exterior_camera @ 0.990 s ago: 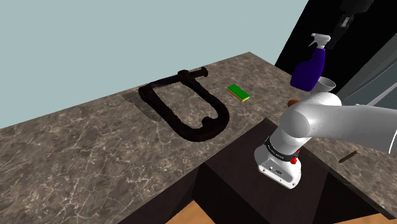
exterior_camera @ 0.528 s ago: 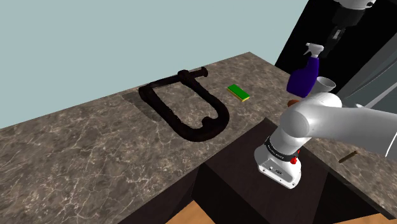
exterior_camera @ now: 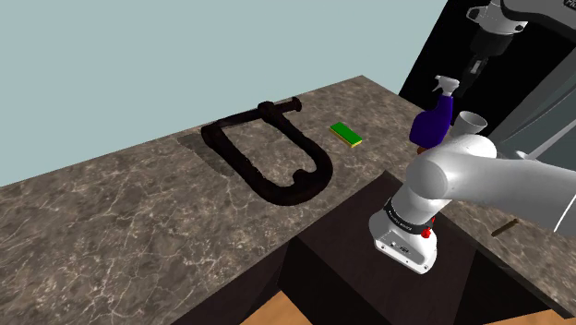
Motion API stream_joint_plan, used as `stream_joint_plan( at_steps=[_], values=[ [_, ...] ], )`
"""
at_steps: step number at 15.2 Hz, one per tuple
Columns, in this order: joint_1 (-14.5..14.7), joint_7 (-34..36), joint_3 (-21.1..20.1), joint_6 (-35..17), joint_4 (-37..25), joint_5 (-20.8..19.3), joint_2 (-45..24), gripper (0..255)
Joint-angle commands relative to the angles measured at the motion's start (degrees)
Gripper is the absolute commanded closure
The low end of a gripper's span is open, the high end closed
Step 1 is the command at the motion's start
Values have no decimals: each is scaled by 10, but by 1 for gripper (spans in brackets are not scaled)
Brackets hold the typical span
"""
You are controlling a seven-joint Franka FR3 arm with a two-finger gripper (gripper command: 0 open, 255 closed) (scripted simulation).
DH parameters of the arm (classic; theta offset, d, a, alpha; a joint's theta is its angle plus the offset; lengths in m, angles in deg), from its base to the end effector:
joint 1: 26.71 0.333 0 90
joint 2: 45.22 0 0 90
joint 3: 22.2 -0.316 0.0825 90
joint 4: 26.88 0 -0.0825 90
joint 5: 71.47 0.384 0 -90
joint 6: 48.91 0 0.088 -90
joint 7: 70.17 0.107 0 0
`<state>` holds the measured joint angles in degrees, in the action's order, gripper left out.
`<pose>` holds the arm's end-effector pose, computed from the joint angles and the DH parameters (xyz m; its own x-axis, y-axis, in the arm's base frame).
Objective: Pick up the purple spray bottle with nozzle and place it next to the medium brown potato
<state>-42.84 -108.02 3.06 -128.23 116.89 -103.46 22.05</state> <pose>0.0986 -0.2367 0.5618 0.9921 0.0873 -0.0898 0.0971 -0.9889 0.1121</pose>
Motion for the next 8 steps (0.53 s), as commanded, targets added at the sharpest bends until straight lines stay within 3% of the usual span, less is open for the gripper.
stream_joint_plan(
  at_steps=[1,8],
  values=[
    [-3,2,6,-10,17,-6,8,255],
    [-13,10,29,-46,76,-28,29,255]
  ],
)
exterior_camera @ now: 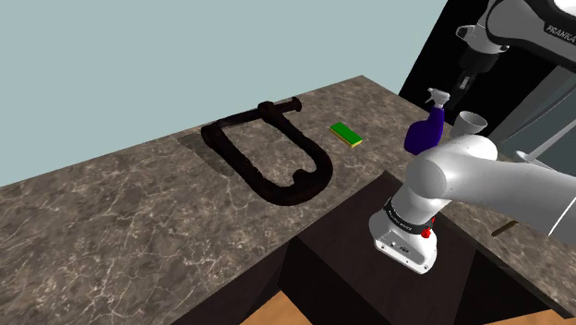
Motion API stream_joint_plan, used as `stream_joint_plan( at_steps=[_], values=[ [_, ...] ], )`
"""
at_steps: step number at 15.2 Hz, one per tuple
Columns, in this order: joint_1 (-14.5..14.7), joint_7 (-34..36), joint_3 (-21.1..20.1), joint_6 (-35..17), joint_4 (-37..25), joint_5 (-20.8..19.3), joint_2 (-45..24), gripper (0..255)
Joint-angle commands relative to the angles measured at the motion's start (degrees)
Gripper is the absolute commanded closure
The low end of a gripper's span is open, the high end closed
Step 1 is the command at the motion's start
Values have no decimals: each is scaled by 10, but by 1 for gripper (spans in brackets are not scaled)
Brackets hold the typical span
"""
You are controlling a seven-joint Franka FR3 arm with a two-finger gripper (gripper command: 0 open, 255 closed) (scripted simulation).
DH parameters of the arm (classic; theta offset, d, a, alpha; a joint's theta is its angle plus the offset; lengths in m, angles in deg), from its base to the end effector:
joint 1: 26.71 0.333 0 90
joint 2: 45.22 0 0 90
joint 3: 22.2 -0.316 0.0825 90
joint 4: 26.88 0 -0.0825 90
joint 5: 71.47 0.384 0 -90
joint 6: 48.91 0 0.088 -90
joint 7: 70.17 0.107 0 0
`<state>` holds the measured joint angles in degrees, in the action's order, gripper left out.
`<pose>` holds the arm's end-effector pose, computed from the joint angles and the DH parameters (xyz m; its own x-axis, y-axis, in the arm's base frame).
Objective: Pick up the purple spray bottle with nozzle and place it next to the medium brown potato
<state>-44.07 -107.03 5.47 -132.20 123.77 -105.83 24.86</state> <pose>0.0982 -0.2355 0.5194 0.9921 0.0872 -0.0897 0.0970 -0.9890 0.1121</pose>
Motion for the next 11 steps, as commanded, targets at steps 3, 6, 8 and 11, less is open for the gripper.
stream_joint_plan(
  at_steps=[3,6,8,11],
  values=[
    [-6,4,16,-22,31,-15,9,255],
    [-12,7,29,-38,54,-27,16,255],
    [-16,9,37,-49,69,-36,20,255],
    [-22,12,51,-66,91,-50,24,255]
  ],
)
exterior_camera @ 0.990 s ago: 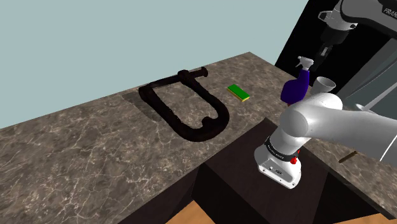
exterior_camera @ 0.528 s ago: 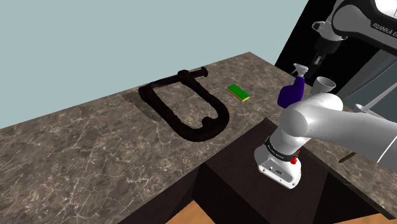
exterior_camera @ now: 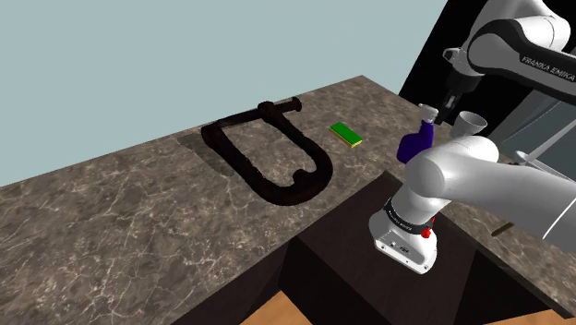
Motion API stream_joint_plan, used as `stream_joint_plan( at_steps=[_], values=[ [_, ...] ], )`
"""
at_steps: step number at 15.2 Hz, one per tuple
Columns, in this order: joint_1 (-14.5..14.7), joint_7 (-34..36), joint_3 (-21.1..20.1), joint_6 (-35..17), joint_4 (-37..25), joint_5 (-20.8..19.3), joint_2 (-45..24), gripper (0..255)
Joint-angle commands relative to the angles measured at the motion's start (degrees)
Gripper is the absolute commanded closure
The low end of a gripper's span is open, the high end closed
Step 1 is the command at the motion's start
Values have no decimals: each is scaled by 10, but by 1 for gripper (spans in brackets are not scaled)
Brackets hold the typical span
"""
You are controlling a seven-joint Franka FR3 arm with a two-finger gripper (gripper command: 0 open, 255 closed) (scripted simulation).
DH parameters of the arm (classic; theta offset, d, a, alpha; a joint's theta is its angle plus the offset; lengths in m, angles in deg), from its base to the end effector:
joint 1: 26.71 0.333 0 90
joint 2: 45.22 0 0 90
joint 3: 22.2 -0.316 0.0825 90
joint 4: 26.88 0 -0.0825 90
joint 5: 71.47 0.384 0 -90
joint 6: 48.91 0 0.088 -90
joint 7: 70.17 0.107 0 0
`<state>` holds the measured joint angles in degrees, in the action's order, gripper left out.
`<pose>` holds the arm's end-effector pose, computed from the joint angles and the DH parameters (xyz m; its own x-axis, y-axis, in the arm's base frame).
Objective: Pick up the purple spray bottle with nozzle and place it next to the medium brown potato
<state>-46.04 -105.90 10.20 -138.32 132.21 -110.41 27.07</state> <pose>0.0986 -0.2368 0.4610 0.9921 0.0873 -0.0897 0.0972 -0.9889 0.1122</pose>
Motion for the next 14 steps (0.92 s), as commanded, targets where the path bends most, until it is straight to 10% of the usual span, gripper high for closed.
stream_joint_plan(
  at_steps=[1,12,13,14],
  values=[
    [-4,2,9,-11,14,-9,3,255],
    [-11,5,23,-27,34,-23,6,255],
    [-11,5,23,-27,34,-23,6,0],
    [-11,5,23,-27,34,-23,6,0]
  ],
)
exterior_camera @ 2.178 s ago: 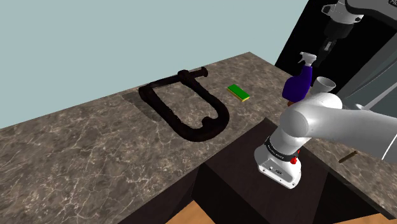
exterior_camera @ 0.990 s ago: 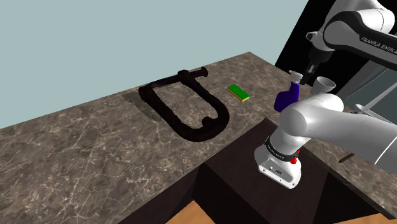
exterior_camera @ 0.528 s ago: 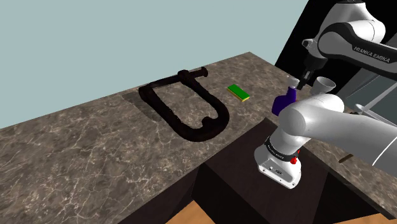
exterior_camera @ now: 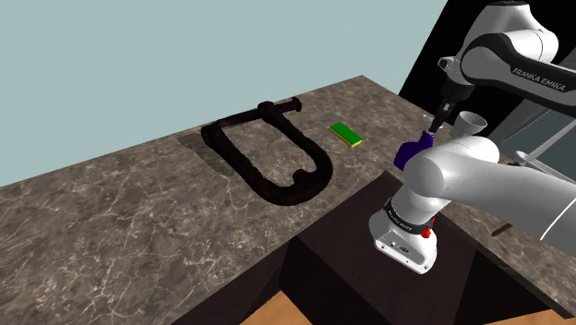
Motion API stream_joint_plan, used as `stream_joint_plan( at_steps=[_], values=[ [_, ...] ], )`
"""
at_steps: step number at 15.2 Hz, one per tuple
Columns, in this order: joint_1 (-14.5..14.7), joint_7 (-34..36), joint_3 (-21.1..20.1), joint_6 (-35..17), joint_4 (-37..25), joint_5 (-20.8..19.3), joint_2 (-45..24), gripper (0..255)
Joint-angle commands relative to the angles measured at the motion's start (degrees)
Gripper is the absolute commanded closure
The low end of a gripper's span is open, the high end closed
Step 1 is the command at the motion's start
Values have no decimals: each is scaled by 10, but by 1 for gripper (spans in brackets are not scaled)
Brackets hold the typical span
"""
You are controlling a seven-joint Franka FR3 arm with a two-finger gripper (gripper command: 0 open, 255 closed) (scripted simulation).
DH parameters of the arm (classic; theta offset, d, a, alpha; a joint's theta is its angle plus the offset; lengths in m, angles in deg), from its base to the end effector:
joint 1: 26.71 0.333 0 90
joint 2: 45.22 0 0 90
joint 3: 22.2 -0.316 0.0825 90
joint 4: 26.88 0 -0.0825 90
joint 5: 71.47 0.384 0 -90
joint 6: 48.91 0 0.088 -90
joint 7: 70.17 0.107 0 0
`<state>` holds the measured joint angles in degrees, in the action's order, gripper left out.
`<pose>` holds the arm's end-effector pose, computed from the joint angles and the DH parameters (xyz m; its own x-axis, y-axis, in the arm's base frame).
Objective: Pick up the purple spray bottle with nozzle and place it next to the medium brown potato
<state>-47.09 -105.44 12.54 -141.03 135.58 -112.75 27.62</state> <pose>0.0984 -0.2365 0.4363 0.9921 0.0875 -0.0894 0.0973 -0.9889 0.1124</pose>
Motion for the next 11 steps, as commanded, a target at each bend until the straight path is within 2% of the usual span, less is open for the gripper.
stream_joint_plan(
  at_steps=[1,4,8,11],
  values=[
    [0,0,0,0,0,0,0,0],
    [0,0,0,0,0,0,0,0],
    [22,-2,-54,55,-64,52,-11,0],
    [22,-2,-54,54,-64,52,-11,0]
  ],
)
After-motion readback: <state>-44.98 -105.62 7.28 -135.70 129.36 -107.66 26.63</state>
